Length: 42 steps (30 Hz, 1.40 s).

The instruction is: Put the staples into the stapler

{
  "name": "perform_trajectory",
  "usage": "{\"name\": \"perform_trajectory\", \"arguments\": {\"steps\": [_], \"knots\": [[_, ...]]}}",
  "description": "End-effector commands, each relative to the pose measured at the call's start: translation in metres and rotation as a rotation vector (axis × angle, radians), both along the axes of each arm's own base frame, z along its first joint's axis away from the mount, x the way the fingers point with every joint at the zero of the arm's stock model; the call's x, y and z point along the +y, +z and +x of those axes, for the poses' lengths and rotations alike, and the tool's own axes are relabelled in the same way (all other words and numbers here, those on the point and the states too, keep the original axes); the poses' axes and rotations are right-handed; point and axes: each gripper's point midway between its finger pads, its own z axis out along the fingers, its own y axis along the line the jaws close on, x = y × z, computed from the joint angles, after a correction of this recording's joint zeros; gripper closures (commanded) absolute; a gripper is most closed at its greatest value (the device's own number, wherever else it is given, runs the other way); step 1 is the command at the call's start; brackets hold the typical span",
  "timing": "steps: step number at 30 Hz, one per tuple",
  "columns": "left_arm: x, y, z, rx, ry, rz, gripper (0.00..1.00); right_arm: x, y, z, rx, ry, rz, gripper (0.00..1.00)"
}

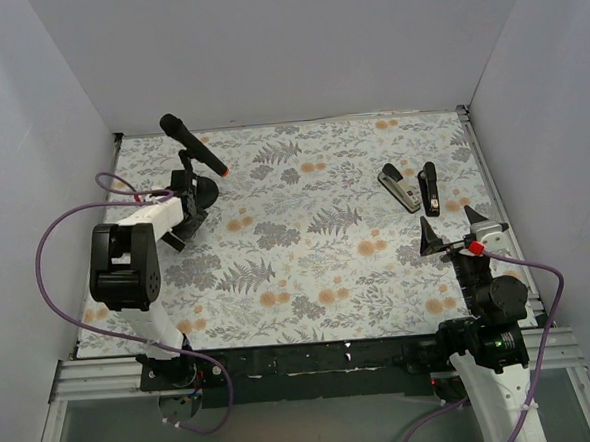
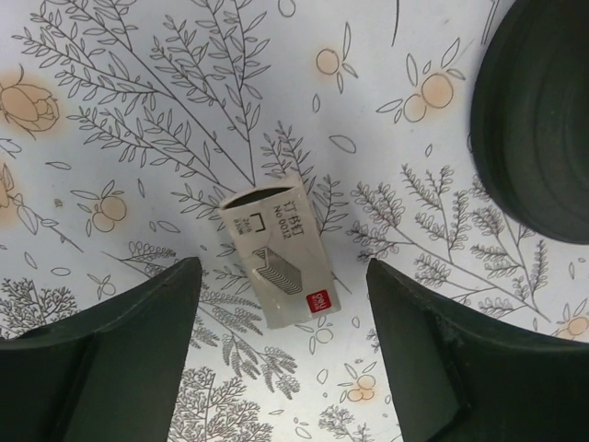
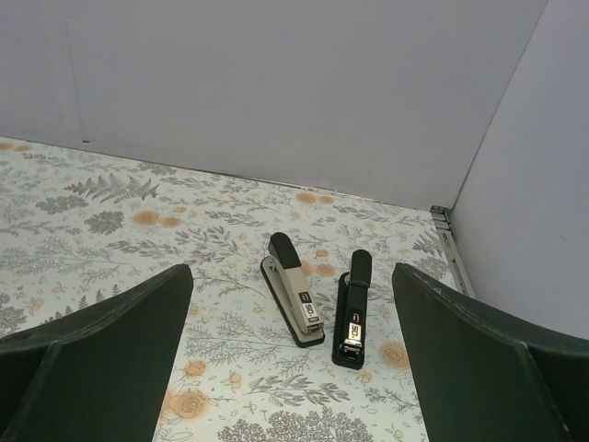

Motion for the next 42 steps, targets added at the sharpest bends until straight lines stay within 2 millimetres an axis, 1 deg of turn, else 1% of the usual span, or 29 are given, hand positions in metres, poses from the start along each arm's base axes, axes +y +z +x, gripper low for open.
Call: {"name": "perform_trajectory", "arguments": {"steps": [1, 3, 6, 7, 9, 12, 15, 17, 20, 25, 28, 29, 31, 32, 33, 34, 35, 36, 37, 38, 39, 40, 41, 42], "knots": [[-0.001, 0.0, 0.011, -0.005, 0.019, -0.014, 0.31, -0.001, 0.029, -0.017, -0.118, 0.008, 0.015, 0.02], [0.001, -0.003, 0.009, 0.005, 0.023, -0.01, 0.36, -0.002, 0.029, -0.017, -0.117, 0.005, 0.015, 0.02], [0.002, -0.005, 0.006, 0.011, 0.025, -0.005, 0.46, -0.002, 0.029, -0.017, -0.119, 0.006, 0.015, 0.02], [0.002, -0.006, 0.005, 0.014, 0.024, -0.003, 0.51, -0.002, 0.029, -0.017, -0.118, 0.006, 0.014, 0.02], [0.002, -0.007, 0.004, 0.021, 0.018, -0.002, 0.52, -0.001, 0.029, -0.017, -0.119, 0.008, 0.014, 0.02], [0.001, -0.008, 0.004, 0.028, 0.006, -0.007, 0.59, -0.001, 0.03, -0.017, -0.121, 0.009, 0.015, 0.02], [-0.002, -0.01, 0.003, 0.036, -0.016, -0.018, 0.59, -0.002, 0.029, -0.017, -0.119, 0.008, 0.014, 0.02], [-0.008, -0.009, 0.004, 0.036, -0.049, -0.045, 0.64, -0.001, 0.03, -0.018, -0.121, 0.011, 0.014, 0.02], [-0.017, -0.009, 0.005, 0.027, -0.101, -0.079, 0.66, -0.001, 0.03, -0.017, -0.117, 0.013, 0.015, 0.02], [-0.031, -0.008, -0.002, 0.031, -0.182, -0.114, 0.67, 0.001, 0.03, -0.017, -0.115, 0.02, 0.012, 0.02], [-0.05, -0.002, -0.004, 0.028, -0.279, -0.124, 0.67, 0.002, 0.029, -0.016, -0.109, 0.023, 0.011, 0.02], [-0.064, -0.001, -0.006, 0.031, -0.329, -0.14, 0.67, 0.002, 0.028, -0.016, -0.106, 0.025, 0.012, 0.02], [-0.077, 0.0, -0.01, 0.044, -0.407, -0.129, 0.67, 0.004, 0.03, -0.015, -0.099, 0.035, 0.011, 0.02], [-0.09, 0.001, -0.016, 0.048, -0.457, -0.125, 0.67, 0.005, 0.03, -0.015, -0.095, 0.042, 0.016, 0.02], [-0.097, 0.001, -0.019, 0.054, -0.494, -0.12, 0.68, 0.007, 0.03, -0.014, -0.084, 0.052, 0.016, 0.02], [-0.103, 0.001, -0.023, 0.06, -0.517, -0.118, 0.68, 0.012, 0.032, -0.015, -0.082, 0.081, 0.013, 0.02], [-0.115, 0.001, -0.031, 0.065, -0.558, -0.12, 0.68, 0.015, 0.033, -0.017, -0.079, 0.097, 0.017, 0.02], [-0.121, 0.0, -0.035, 0.069, -0.581, -0.122, 0.68, 0.023, 0.027, -0.011, -0.034, 0.135, 0.011, 0.02], [-0.126, -0.001, -0.041, 0.08, -0.603, -0.116, 0.69, 0.026, 0.032, -0.012, -0.03, 0.152, 0.018, 0.02], [-0.136, -0.002, -0.05, 0.087, -0.64, -0.114, 0.69, 0.029, 0.024, -0.01, 0.018, 0.169, 0.025, 0.02], [-0.143, -0.001, -0.054, 0.083, -0.66, -0.115, 0.69, 0.038, 0.019, -0.006, 0.076, 0.213, 0.048, 0.02], [-0.148, -0.002, -0.06, 0.087, -0.667, -0.115, 0.69, 0.043, 0.022, -0.008, 0.092, 0.243, 0.05, 0.02], [-0.158, -0.002, -0.068, 0.09, -0.691, -0.115, 0.69, 0.049, 0.018, -0.008, 0.13, 0.274, 0.063, 0.02], [-0.161, -0.002, -0.076, 0.092, -0.692, -0.12, 0.69, 0.059, 0.01, -0.006, 0.183, 0.326, 0.07, 0.02]]}}
